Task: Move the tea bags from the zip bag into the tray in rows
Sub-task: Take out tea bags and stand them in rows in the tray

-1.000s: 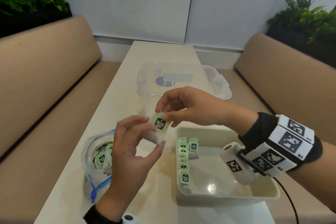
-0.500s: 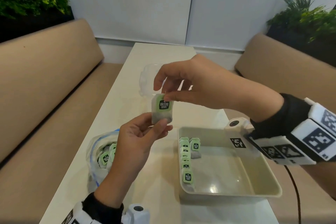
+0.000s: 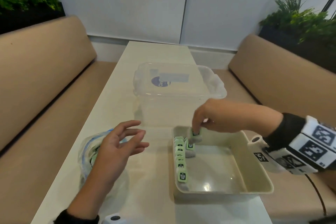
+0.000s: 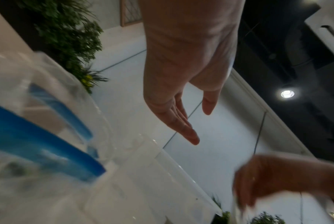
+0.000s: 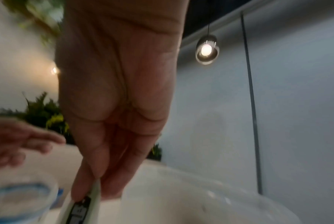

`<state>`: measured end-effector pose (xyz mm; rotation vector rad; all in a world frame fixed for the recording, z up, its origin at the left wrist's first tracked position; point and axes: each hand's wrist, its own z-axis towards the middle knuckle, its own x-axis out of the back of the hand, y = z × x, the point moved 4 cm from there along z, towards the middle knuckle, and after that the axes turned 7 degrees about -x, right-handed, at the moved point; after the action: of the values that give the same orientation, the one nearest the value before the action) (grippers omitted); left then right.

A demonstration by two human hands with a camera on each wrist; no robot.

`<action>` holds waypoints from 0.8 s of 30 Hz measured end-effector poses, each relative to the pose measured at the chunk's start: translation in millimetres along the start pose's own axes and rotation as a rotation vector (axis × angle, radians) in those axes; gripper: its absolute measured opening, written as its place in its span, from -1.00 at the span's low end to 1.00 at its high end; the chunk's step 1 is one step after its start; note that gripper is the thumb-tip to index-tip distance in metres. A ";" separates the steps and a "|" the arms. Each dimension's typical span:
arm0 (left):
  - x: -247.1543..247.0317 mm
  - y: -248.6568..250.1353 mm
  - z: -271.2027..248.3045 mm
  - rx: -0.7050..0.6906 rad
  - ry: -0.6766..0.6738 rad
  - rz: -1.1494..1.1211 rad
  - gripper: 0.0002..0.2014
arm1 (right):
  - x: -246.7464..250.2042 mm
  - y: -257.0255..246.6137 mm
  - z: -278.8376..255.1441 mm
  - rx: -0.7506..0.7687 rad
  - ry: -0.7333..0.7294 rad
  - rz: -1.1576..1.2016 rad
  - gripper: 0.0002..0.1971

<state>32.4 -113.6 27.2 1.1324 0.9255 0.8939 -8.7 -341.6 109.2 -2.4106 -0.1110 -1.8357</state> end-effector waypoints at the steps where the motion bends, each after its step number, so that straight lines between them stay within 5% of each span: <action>1: 5.8 -3.5 -0.2 0.010 0.014 0.004 -0.71 | -17.0 9.8 2.1 -0.032 -0.095 -0.037 -0.67; 4: 17.7 -10.2 -1.1 0.030 0.031 0.016 -0.83 | -58.3 29.8 8.6 -0.073 -0.325 -0.010 -0.63; 8: 25.5 -13.6 -2.4 0.024 0.061 0.048 -0.83 | -86.0 39.4 22.5 -0.131 -0.440 0.069 -0.54; 24: 57.2 -20.6 -2.6 -0.002 0.171 0.066 -0.77 | -108.3 49.8 47.6 -0.233 -0.419 0.090 -0.50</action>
<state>52.5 -63.8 -1.4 1.1024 1.0303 1.0582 14.1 -383.9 -9.8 -2.8740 0.1847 -1.3472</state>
